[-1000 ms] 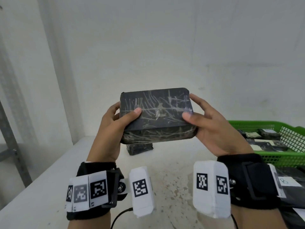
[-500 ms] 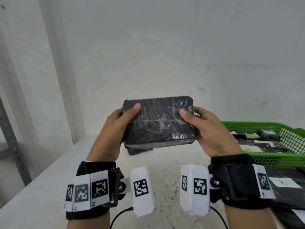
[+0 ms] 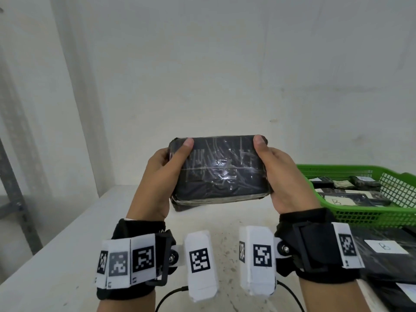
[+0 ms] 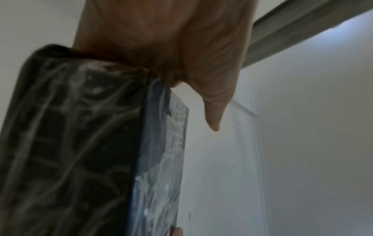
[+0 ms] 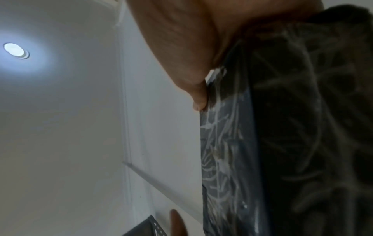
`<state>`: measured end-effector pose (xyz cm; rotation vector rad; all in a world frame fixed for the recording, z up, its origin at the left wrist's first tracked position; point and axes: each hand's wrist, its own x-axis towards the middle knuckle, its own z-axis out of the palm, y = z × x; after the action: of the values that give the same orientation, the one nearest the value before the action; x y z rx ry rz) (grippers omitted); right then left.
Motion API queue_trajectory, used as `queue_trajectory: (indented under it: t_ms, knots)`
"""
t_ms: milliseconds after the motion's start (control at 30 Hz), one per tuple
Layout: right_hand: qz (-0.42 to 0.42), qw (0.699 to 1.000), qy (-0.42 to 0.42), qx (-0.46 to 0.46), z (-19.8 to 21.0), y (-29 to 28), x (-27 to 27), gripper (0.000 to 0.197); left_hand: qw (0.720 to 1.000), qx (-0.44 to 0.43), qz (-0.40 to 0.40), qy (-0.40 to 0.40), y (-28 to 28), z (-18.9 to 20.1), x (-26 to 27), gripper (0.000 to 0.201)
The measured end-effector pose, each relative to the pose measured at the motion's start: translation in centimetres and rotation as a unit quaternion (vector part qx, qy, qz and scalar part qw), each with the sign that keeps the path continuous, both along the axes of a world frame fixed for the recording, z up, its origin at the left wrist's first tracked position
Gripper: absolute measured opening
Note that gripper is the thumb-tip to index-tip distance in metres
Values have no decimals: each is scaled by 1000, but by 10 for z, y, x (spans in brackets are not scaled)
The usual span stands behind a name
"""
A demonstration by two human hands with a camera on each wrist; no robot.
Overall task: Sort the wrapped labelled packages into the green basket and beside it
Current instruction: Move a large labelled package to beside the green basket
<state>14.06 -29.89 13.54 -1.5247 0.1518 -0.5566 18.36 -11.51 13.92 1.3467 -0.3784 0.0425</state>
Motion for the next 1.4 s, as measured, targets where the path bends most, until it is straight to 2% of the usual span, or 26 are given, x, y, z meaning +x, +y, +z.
queue_trajectory:
  t_ms: [100, 167, 233, 333, 400, 500, 600, 633, 800, 900, 967, 1033, 1133, 1200, 1300, 1400]
  knots:
    - [30, 999, -12, 8, 6, -1, -6, 56, 1000, -20, 20, -7, -1, -1, 0, 62]
    - [43, 999, -9, -6, 8, 3, -10, 80, 999, -17, 26, -14, -3, -1, -1, 63]
    - [17, 1000, -10, -13, 4, 3, -6, 104, 999, -6, 24, -30, -3, 0, -3, 65]
    - [-10, 1000, -24, 4, 1, 5, -3, 97, 997, 59, -20, -53, 1, 1, -6, 86]
    - [-19, 999, -20, 19, 0, 5, -2, 92, 993, 84, -37, -67, 2, -1, -6, 91]
    - [-24, 999, -28, 17, 0, 2, -1, 83, 994, 68, -25, -77, 0, -3, -6, 85]
    - [-10, 1000, -16, -1, -1, 0, 0, 107, 995, 50, -21, -79, -4, -4, -5, 83]
    - [-10, 1000, -24, -1, -2, 0, 0, 109, 995, 53, -18, -83, -5, -5, -5, 84]
    - [-26, 998, -52, 27, -6, 2, 1, 99, 994, 49, -39, -86, -4, -4, -7, 85]
    - [-27, 998, -45, 19, -6, 2, 3, 99, 996, 24, -8, -84, -4, -5, -5, 81]
    - [8, 999, -34, 7, -5, 1, 1, 102, 997, 14, 3, -81, -5, -6, -3, 77]
    - [38, 999, -24, -9, -4, -2, -1, 109, 997, 3, 4, -75, -6, -6, -2, 73]
    - [26, 999, -39, -13, -4, -5, -3, 110, 998, 3, -14, -62, -5, -6, -1, 68]
    - [22, 999, -46, -10, -4, -3, -5, 110, 998, -12, -33, -55, -2, -4, -1, 58]
    - [31, 998, -48, -20, -2, 2, -7, 103, 997, -42, -15, -59, 2, -2, -1, 38]
    - [76, 996, -36, -30, 1, 1, -10, 99, 997, -64, 2, -46, 1, -3, 0, 27]
